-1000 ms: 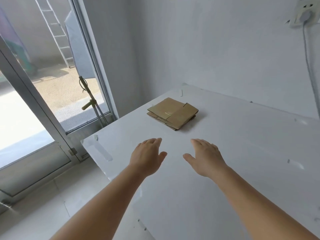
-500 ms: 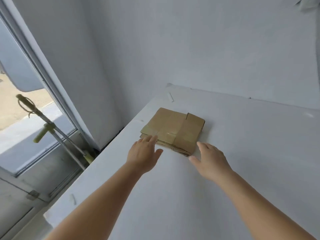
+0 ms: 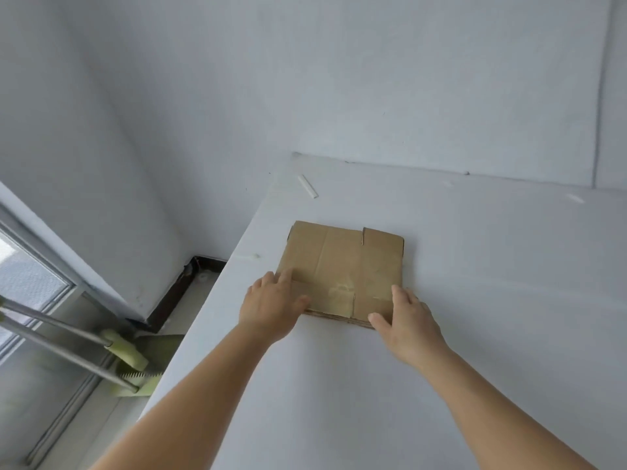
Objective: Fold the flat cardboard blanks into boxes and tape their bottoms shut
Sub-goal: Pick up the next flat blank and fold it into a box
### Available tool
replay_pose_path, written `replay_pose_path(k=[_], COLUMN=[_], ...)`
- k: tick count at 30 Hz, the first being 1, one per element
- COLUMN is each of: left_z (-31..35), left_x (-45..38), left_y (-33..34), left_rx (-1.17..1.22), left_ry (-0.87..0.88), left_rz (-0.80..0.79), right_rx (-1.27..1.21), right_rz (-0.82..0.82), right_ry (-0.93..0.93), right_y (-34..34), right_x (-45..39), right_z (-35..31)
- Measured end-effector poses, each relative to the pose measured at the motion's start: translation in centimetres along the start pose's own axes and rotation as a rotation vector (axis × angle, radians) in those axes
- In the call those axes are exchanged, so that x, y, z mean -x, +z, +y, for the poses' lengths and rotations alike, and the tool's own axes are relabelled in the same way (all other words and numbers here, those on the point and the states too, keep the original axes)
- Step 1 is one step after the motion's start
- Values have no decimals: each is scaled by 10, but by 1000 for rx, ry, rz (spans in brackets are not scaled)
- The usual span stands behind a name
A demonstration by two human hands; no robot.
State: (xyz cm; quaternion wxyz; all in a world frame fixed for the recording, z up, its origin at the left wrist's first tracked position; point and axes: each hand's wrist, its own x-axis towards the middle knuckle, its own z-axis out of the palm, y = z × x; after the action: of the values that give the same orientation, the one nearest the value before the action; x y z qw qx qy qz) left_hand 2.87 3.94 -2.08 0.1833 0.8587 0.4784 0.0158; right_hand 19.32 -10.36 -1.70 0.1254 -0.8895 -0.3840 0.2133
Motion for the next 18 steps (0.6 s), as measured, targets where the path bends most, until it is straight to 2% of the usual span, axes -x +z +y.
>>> replay_pose_path(k=[11, 18], left_z=[8, 57], left_x=[19, 69], left_y=[-9, -5], left_rx=[168, 225], left_ry=[90, 187], left_rz=[182, 213], right_rx=[-180, -246], right_rz=[181, 277], right_ry=[13, 21], right_y=[-10, -43], right_x=[18, 76], right_z=[3, 52])
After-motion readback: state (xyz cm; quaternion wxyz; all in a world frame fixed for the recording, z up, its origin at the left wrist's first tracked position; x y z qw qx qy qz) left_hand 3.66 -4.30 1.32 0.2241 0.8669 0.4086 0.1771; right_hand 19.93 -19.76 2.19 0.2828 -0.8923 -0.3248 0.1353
